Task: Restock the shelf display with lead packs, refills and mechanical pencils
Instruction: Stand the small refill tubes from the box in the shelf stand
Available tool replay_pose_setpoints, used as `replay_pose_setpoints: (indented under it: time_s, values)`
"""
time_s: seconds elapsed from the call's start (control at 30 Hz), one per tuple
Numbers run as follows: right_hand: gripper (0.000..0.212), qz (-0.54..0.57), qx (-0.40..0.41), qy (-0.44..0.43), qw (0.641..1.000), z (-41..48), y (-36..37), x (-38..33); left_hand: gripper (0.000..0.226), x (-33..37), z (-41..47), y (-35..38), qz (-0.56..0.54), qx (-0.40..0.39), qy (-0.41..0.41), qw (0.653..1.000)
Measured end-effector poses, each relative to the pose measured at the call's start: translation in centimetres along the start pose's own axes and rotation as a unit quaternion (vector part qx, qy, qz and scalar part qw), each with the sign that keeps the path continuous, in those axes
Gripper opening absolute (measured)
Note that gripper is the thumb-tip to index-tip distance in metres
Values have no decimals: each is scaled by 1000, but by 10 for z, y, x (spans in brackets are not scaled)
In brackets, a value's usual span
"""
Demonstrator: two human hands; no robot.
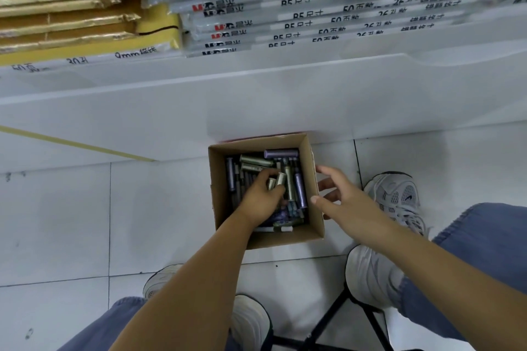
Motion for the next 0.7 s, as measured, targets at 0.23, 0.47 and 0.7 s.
replay_pose_setpoints:
  time_s: [0.23, 0.47, 0.7]
  values:
    - [52, 17, 1, 7, 1000, 0, 2, -1, 60, 9, 1, 6, 6, -31, 35, 999]
    - [50, 29, -1, 4, 1000, 1, 3, 1, 56, 14, 5, 9, 15, -30, 60, 998]
    - [50, 51, 8, 0, 999, 2, 2, 2, 55, 16, 1, 6, 7, 0, 78, 997]
Point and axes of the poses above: each hand's wrist, its own z-axis towards the middle knuckle, its own y-axis out of the palm, x = y × z, the point moved 4 cm from there along z, towards the middle knuckle, and after that the axes turned 2 degrees about z, right-handed, at the moved point
